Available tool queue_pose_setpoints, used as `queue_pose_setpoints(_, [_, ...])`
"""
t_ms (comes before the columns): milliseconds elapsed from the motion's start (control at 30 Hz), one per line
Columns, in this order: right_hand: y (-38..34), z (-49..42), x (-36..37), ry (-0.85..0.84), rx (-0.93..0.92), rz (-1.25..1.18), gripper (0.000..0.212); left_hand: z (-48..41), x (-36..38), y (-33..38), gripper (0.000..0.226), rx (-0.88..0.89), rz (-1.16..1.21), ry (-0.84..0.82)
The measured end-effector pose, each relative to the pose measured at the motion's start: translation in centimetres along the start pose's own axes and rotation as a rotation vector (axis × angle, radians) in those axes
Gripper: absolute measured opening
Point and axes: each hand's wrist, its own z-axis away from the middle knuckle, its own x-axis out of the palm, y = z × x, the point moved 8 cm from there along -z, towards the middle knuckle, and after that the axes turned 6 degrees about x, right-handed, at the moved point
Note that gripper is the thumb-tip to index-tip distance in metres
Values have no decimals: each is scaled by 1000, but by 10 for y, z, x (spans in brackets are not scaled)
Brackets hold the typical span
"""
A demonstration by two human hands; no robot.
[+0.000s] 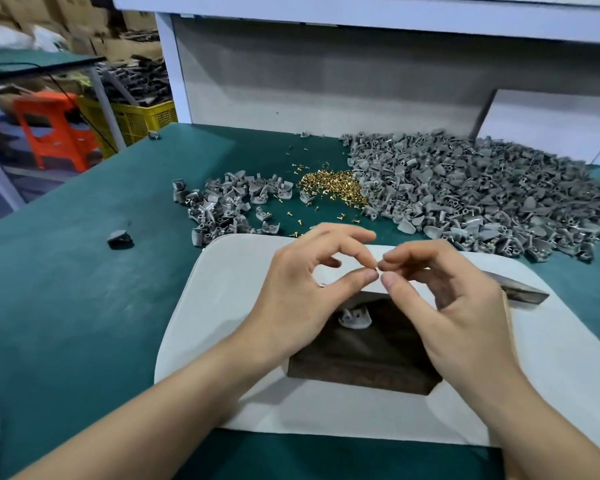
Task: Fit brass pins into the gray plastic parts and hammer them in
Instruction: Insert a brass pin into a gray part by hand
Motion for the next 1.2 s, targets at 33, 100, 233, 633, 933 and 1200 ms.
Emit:
queue_pose_setpoints(33, [1,0,0,-3,11,-63,26,0,0,3,8,30,-27,-7])
queue_pose_setpoints(100, [3,-1,1,-20,29,-131,27,-1,0,5,5,59,-51,-13])
queue_pose_setpoints(233, [9,-6,3,-82,86,-183,25,-1,1,4,5,49,-58,-34])
queue_pose_setpoints(633, [20,-9,5,-138,186,-211,30,-6,-1,15,7,82,-224,-133])
queue_pose_setpoints(933, [18,-8,6,-154,165,-126,26,2,2,-9,8,-67,-404,-480])
queue_pose_setpoints(1200, [22,-6,13,-186,124,-5,28,-5,-8,-11,6,-106,-138,-203])
